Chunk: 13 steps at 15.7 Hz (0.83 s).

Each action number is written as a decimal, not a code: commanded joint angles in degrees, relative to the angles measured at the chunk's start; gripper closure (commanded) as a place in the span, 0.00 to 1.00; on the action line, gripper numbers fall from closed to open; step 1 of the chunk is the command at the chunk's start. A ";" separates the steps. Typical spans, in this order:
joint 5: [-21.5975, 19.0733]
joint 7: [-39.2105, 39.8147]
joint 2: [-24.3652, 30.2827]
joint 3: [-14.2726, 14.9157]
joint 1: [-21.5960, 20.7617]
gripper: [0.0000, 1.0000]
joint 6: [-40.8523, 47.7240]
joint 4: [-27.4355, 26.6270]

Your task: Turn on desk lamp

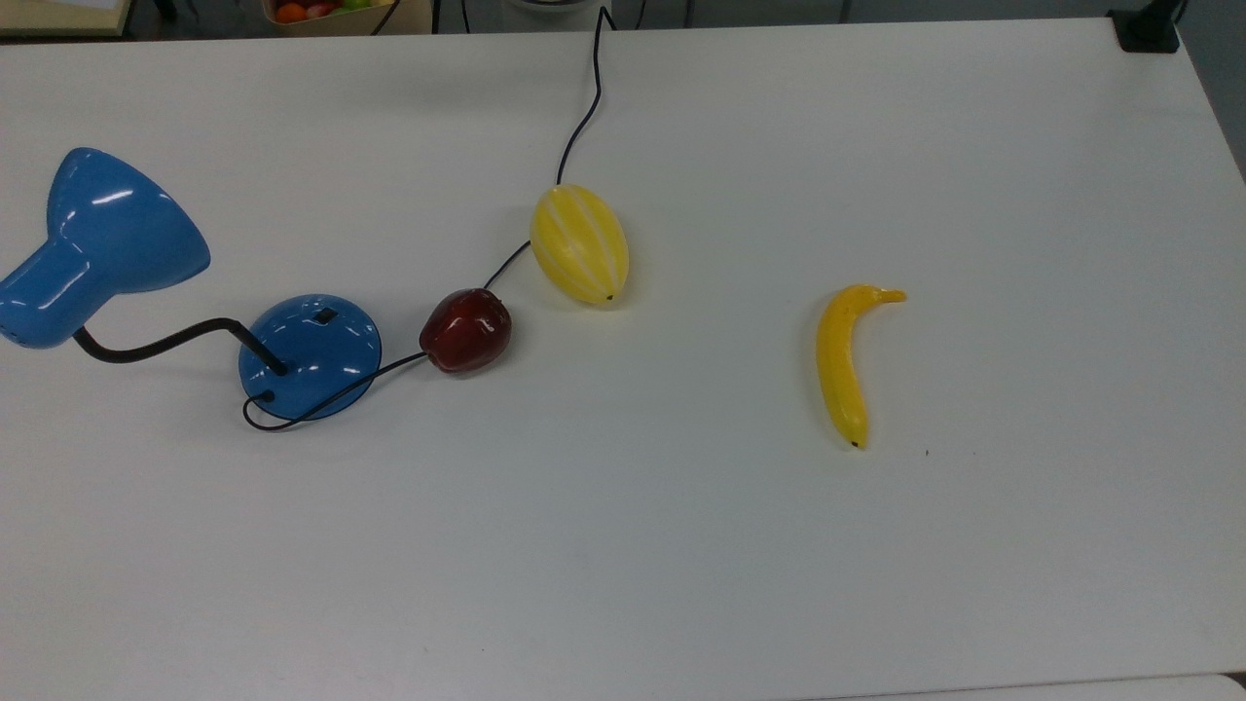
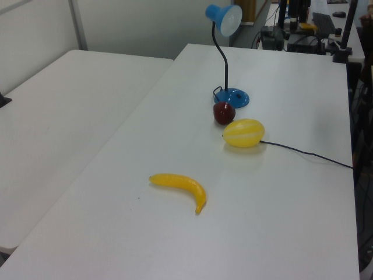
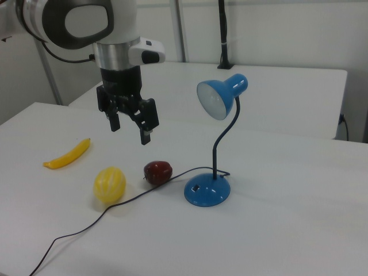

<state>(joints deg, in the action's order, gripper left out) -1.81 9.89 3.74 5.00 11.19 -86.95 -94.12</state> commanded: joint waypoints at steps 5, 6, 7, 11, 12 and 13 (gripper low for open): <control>-3.11 1.01 0.12 0.18 -2.13 0.00 -1.19 1.14; -3.90 1.10 0.30 0.18 -2.40 0.00 -1.38 0.61; -4.51 1.10 0.39 0.35 -3.01 0.00 -1.38 0.43; -7.50 0.92 0.56 3.69 -6.00 0.00 -4.18 -1.59; -7.51 0.49 0.47 3.78 -6.18 0.00 -5.85 -1.76; -7.51 -1.52 0.39 3.78 -6.18 0.02 -7.86 -2.37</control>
<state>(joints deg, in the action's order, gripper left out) -8.03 10.47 3.57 6.83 6.87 -89.60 -94.04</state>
